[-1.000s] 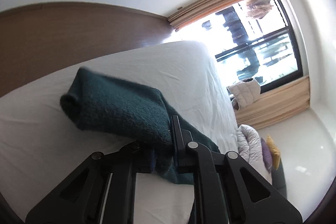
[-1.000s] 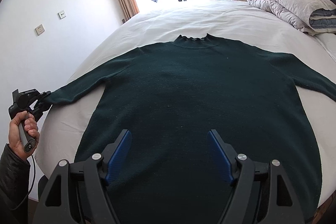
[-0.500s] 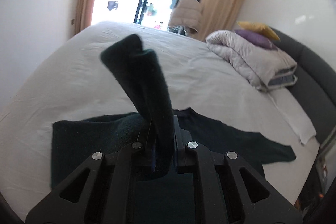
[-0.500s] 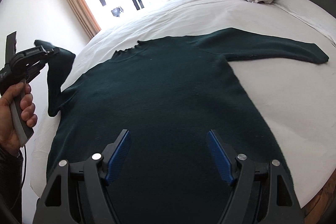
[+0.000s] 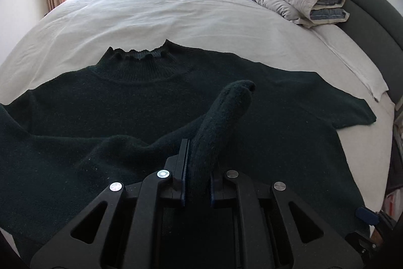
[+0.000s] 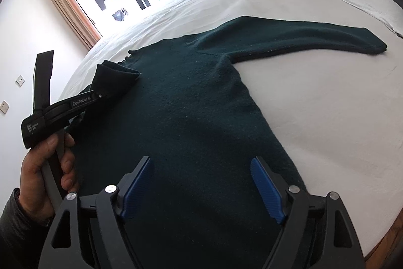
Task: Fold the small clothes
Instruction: 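Carry the held sleeve across the sweater body toward the right tool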
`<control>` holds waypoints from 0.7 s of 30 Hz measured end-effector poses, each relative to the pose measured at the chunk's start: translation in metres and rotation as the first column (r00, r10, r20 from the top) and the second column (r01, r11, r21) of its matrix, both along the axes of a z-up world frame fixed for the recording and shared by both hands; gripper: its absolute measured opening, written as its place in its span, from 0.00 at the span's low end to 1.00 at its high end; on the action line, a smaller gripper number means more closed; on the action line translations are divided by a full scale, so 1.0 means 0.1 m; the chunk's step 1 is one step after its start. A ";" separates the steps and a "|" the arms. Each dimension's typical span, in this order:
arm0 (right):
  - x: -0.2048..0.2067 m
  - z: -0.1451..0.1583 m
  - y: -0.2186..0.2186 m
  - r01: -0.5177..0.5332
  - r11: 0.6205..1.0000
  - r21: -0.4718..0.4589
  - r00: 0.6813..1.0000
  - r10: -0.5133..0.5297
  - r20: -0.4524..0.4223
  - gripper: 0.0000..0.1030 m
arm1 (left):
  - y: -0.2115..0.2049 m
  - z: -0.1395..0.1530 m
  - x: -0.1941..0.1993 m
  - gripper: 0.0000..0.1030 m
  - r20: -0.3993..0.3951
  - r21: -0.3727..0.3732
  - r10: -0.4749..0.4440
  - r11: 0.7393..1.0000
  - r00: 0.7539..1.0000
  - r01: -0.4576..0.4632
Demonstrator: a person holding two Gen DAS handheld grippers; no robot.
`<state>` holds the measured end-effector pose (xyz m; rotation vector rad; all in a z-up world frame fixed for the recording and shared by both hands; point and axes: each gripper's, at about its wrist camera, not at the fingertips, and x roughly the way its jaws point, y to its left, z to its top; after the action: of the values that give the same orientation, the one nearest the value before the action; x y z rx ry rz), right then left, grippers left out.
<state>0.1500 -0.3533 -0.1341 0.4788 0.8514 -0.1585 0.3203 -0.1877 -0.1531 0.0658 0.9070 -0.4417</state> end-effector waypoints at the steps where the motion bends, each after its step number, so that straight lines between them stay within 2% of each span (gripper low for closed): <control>1: 0.07 0.02 0.01 -0.013 1.000 0.008 1.000 0.013 0.007 0.84 | 0.11 0.09 -0.12 0.15 -0.005 0.004 0.001 1.000 1.000 -0.001; 6: 0.49 0.12 0.04 -0.070 0.995 0.075 0.997 0.068 0.024 0.85 | 0.33 0.37 -0.44 0.29 -0.018 -0.016 -0.043 0.999 0.999 0.043; 8: 0.67 0.10 0.04 -0.085 0.987 0.136 0.996 0.083 0.021 0.85 | 0.42 0.48 -0.65 0.71 0.022 -0.022 -0.034 0.999 0.999 0.034; 10: 0.86 0.05 0.03 -0.096 0.973 0.211 0.995 0.096 0.011 0.85 | 0.54 0.57 -0.85 0.73 0.073 -0.021 -0.032 0.999 0.997 0.034; 14: 1.22 -0.09 0.03 -0.126 0.946 0.300 0.990 0.139 -0.022 0.85 | 0.79 0.65 -1.12 0.73 0.092 -0.048 -0.051 0.997 0.994 0.056; 18: 1.60 -0.21 0.01 -0.135 0.915 0.381 0.986 0.162 -0.040 0.84 | 1.30 0.65 -1.18 0.73 0.094 -0.139 0.042 0.990 0.995 -0.029; 21: 1.83 -0.23 0.06 -0.142 0.906 0.400 0.981 0.183 -0.067 0.77 | 1.65 0.55 -1.14 0.73 0.064 -0.178 0.136 0.976 0.989 -0.123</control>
<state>0.3331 -0.3475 -0.1566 0.7788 1.0261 0.1489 0.2066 -0.0231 -0.0977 -0.1349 0.7898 -0.3922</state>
